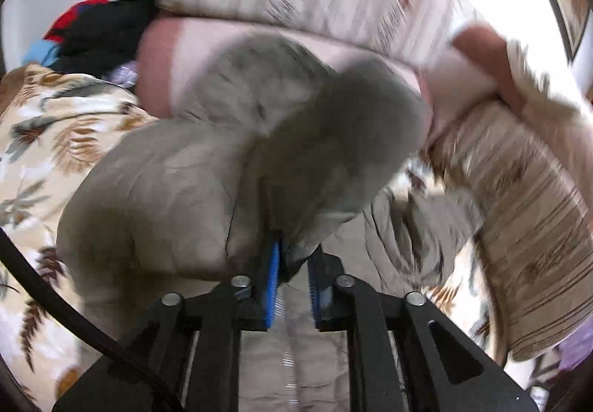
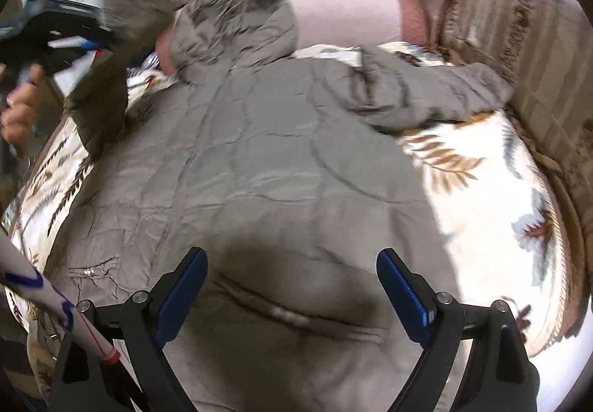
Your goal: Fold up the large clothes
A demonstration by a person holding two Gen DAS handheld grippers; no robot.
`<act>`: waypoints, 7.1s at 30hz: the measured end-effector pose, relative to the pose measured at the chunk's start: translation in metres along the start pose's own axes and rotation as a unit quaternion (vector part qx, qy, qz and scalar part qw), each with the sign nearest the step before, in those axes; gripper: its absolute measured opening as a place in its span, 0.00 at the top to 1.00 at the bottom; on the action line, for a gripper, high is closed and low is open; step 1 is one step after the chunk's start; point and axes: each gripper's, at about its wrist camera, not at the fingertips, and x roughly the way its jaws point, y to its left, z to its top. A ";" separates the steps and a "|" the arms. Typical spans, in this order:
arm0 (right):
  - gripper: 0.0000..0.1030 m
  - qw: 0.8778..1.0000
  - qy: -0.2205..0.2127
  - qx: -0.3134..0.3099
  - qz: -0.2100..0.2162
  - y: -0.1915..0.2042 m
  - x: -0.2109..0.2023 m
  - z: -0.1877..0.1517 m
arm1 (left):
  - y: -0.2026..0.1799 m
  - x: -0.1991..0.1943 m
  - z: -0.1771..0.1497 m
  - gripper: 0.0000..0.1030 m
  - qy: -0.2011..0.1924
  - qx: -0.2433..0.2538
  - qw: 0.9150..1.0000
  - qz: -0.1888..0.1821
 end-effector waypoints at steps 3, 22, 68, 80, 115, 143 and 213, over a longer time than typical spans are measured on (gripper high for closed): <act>0.07 1.000 -0.004 0.028 -0.005 -0.025 -0.009 -0.007 | -0.036 0.019 -0.025 0.61 0.028 0.025 0.999 0.015; 0.07 0.996 0.030 0.084 0.015 -0.058 0.004 -0.027 | -0.016 -0.041 -0.170 0.32 -0.010 0.083 0.981 0.172; 0.07 0.997 0.000 0.065 -0.037 -0.047 -0.045 -0.064 | -0.022 -0.160 -0.200 0.16 -0.169 -0.014 0.974 0.150; 0.07 0.997 0.010 0.071 -0.028 -0.051 -0.035 -0.065 | -0.029 -0.149 -0.198 0.16 -0.155 -0.001 0.976 0.155; 0.07 0.995 0.008 0.099 0.007 -0.132 0.013 -0.043 | -0.120 -0.097 -0.158 0.16 -0.155 0.062 0.975 0.149; 0.17 0.947 -0.034 0.309 -0.079 -0.366 0.182 0.189 | -0.033 -0.008 -0.141 0.16 -0.049 0.033 0.977 0.206; 0.64 0.976 0.018 -0.160 0.145 0.258 0.149 0.182 | 0.093 -0.069 -0.195 0.16 -0.165 -0.073 0.973 0.145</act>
